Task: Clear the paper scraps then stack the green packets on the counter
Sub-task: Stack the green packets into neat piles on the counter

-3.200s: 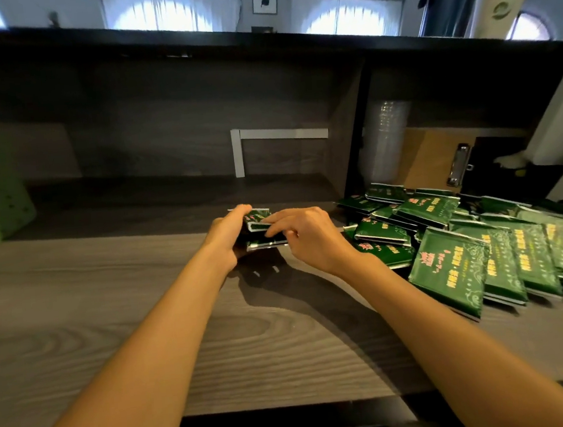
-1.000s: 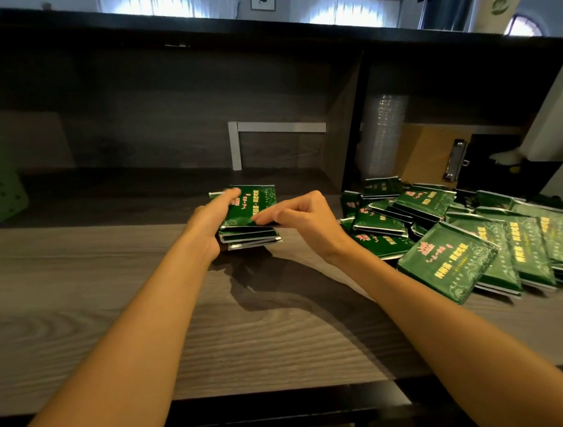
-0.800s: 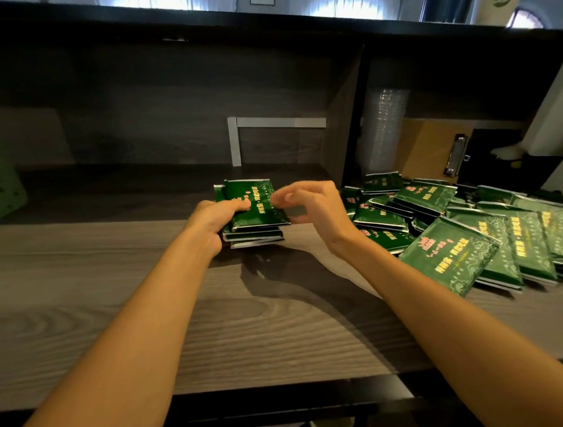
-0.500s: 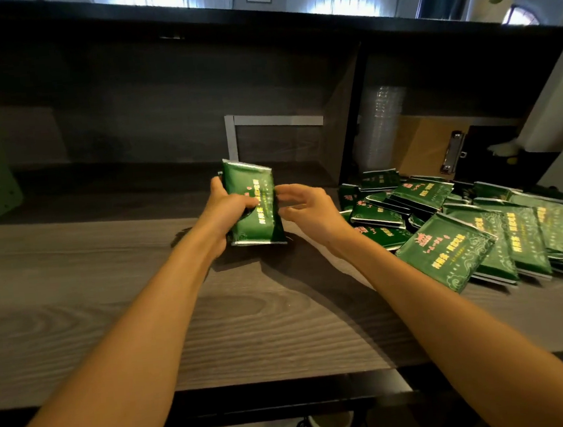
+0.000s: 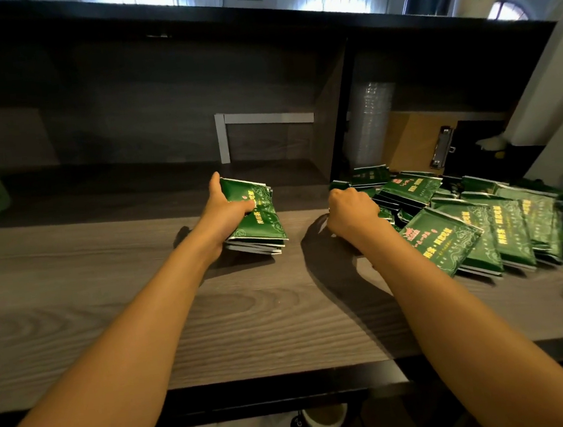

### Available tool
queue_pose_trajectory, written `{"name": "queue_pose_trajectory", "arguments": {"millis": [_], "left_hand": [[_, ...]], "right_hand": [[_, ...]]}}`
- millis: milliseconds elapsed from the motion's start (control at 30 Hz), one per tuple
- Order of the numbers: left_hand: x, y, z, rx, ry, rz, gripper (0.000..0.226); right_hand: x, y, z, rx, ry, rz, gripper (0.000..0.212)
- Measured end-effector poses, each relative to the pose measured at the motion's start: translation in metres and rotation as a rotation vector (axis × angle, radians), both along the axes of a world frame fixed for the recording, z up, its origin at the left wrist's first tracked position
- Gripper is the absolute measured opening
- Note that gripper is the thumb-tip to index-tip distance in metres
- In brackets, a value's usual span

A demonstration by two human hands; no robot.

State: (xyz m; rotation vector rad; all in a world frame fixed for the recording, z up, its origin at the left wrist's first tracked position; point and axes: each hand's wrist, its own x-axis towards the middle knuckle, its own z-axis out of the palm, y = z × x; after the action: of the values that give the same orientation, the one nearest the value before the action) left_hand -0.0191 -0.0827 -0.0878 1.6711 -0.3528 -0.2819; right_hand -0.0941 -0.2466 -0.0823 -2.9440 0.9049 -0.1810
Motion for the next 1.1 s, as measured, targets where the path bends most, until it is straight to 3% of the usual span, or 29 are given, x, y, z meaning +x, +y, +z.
{"name": "queue_pose_trajectory", "arguments": {"millis": [600,700,800,900,967,1033,1100], "left_hand": [[0.002,0.0,-0.001,0.019,0.047,0.043,0.081],[0.008,0.005,0.0,0.012,0.081,0.127,0.082],[0.014,0.009,-0.001,0.008,0.112,0.216,0.083],[0.018,0.008,-0.003,0.008,0.134,0.231,0.085],[0.018,0.007,-0.003,0.005,0.139,0.217,0.085],[0.017,0.007,-0.003,0.004,0.14,0.215,0.085],[0.016,0.007,-0.003,0.005,0.137,0.219,0.084]], "right_hand": [[-0.002,0.013,-0.001,-0.248,-0.173,0.208,0.019],[0.005,0.024,-0.007,-0.149,-0.248,0.393,0.018],[0.008,0.03,-0.014,0.09,-0.293,0.573,0.018],[0.009,0.026,-0.011,0.27,-0.469,0.466,0.017],[0.012,0.019,-0.014,0.121,-0.424,0.327,0.029],[0.013,0.016,-0.019,-0.004,-0.22,0.225,0.053],[0.014,0.017,-0.021,0.011,-0.112,0.198,0.067]]}}
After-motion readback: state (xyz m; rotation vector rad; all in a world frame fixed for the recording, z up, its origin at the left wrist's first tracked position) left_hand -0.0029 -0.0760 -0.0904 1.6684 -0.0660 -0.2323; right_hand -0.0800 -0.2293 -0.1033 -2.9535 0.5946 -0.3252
